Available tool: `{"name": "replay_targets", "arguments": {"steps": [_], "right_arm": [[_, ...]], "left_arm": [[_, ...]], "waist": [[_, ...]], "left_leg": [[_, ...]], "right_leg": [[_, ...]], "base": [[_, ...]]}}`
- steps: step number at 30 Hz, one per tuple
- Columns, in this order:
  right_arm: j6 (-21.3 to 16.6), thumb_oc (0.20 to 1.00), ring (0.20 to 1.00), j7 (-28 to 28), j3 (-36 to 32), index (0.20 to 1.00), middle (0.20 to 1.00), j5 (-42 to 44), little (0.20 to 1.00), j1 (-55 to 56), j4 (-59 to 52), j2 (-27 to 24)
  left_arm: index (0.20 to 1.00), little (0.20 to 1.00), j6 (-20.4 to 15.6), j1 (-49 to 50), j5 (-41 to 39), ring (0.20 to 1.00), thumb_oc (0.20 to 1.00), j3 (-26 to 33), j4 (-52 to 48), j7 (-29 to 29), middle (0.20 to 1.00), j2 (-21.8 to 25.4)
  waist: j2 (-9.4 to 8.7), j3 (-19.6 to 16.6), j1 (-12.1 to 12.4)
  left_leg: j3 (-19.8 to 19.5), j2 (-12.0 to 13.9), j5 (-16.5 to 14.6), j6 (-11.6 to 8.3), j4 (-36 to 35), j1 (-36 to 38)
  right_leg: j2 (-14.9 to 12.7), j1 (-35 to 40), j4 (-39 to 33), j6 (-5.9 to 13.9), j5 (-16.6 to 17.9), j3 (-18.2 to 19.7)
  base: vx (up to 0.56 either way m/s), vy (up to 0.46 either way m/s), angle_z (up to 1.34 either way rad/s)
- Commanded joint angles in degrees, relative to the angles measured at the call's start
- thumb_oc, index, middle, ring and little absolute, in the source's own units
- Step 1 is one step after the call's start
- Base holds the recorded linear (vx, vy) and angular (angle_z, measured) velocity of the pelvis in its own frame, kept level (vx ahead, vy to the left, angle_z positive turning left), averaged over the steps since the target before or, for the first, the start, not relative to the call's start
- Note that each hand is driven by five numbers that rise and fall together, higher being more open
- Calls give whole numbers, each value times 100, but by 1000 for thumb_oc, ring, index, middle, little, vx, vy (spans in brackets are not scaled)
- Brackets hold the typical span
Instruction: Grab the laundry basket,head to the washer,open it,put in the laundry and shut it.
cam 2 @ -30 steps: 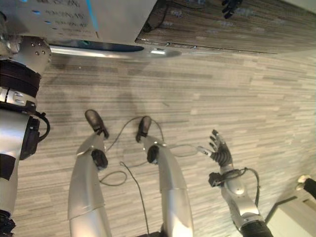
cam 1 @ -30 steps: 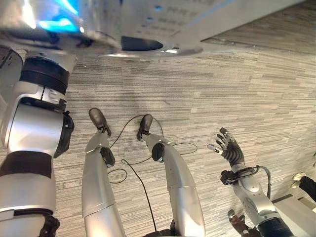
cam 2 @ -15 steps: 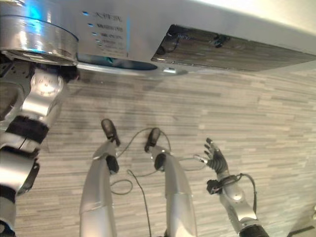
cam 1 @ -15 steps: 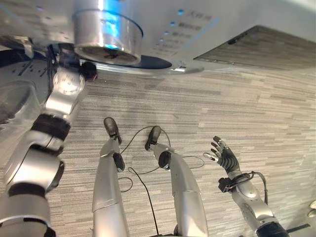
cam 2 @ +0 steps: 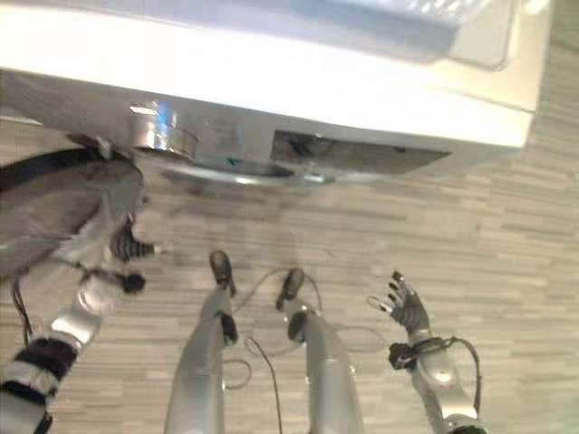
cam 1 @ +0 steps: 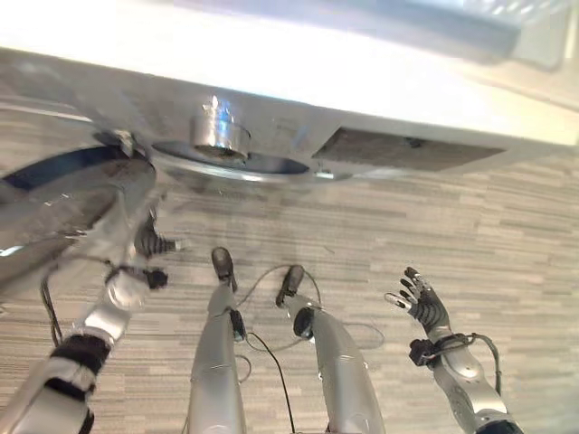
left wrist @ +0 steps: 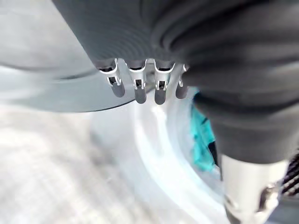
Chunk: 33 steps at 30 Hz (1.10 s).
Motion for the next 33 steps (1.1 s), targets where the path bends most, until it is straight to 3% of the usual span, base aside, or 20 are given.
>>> {"name": "replay_targets", "arguments": {"steps": [1, 8, 16, 21, 22, 24, 25, 27, 31, 33], "right_arm": [[-93, 1000, 1000, 45, -242, 1000, 1000, -76, 1000, 388, 49, -139], [-25, 1000, 1000, 54, -228, 1000, 1000, -159, 1000, 357, 540, 10], [69, 1000, 1000, -18, 91, 1000, 1000, -499, 1000, 49, 1859, 465], [112, 1000, 1000, -67, 272, 1000, 1000, -615, 1000, -202, 2360, 624], [139, 1000, 1000, -130, 340, 1000, 1000, -654, 1000, -353, 2549, 695], [173, 1000, 1000, -169, 399, 1000, 1000, -647, 1000, -505, 2652, 709], [173, 1000, 1000, -169, 399, 1000, 1000, -647, 1000, -506, 2653, 709], [226, 1000, 1000, -176, 478, 1000, 1000, -673, 1000, -582, 2731, 722], [297, 1000, 1000, -172, 468, 1000, 1000, -709, 1000, -586, 2925, 801], [319, 1000, 1000, -156, 453, 1000, 1000, -785, 1000, -602, 3104, 819]], "left_arm": [[1000, 1000, -295, 84, -51, 1000, 1000, 140, -321, -184, 1000, 24], [1000, 1000, -261, 789, -137, 1000, 1000, 275, -281, -336, 1000, -427], [1000, 1000, -86, 1383, -134, 1000, 1000, 250, -153, -282, 1000, -1552], [1000, 1000, 21, 1575, -113, 1000, 1000, 252, -86, -247, 1000, -1920], [1000, 1000, 69, 1649, -84, 1000, 1000, 248, -80, -229, 1000, -2027], [1000, 1000, 103, 1600, -68, 1000, 1000, 265, -21, -197, 1000, -2082], [1000, 1000, 103, 1599, -68, 1000, 1000, 266, -21, -197, 1000, -2082], [1000, 1000, 132, 1605, -96, 1000, 1000, 316, 20, -164, 1000, -2137], [1000, 1000, 147, 1639, -129, 1000, 1000, 498, -25, -7, 1000, -2233], [1000, 1000, 155, 1647, 45, 1000, 1000, 606, -97, 135, 1000, -2183]], "waist": [[130, -157, -134], [264, -281, 2], [496, -482, 213], [586, -516, 340], [634, -528, 448], [637, -473, 524], [637, -471, 523], [520, -542, 529], [333, -854, 471], [339, -1036, 426]], "left_leg": [[59, -340, 29, -145, -481, 209], [19, -303, 305, -239, -820, 850], [-128, -177, 717, -415, -1051, 2041], [-206, -38, 1044, -572, -1164, 2287], [-375, 36, 1516, -807, -1151, 2286], [-600, 83, 1902, -1033, -1020, 2333], [-601, 83, 1902, -1034, -1021, 2334], [-836, 127, 1505, -865, -466, 2412], [-779, 549, 902, -689, -18, 3042], [-843, 757, 889, -738, -53, 3439]], "right_leg": [[783, 1199, -577, -58, -574, 234], [798, 1830, -846, -67, -573, 209], [825, 3263, -1069, -152, -722, 86], [949, 3769, -1329, -197, -758, 90], [1022, 3944, -1437, -226, -778, 135], [1009, 4066, -1498, -256, -737, 181], [1010, 4068, -1499, -256, -736, 181], [836, 4141, -1632, -205, -581, 196], [434, 4196, -1884, -22, -174, 150], [304, 4230, -2004, 104, -27, 200]], "base": [[0, 0, 0], [-2, -7, 1], [-69, -34, 8], [-165, -54, 3], [-229, -51, 0], [-197, -19, 6], [-170, 4, 1], [-158, -6, -8], [-53, 37, -3], [71, 121, 10]]}}
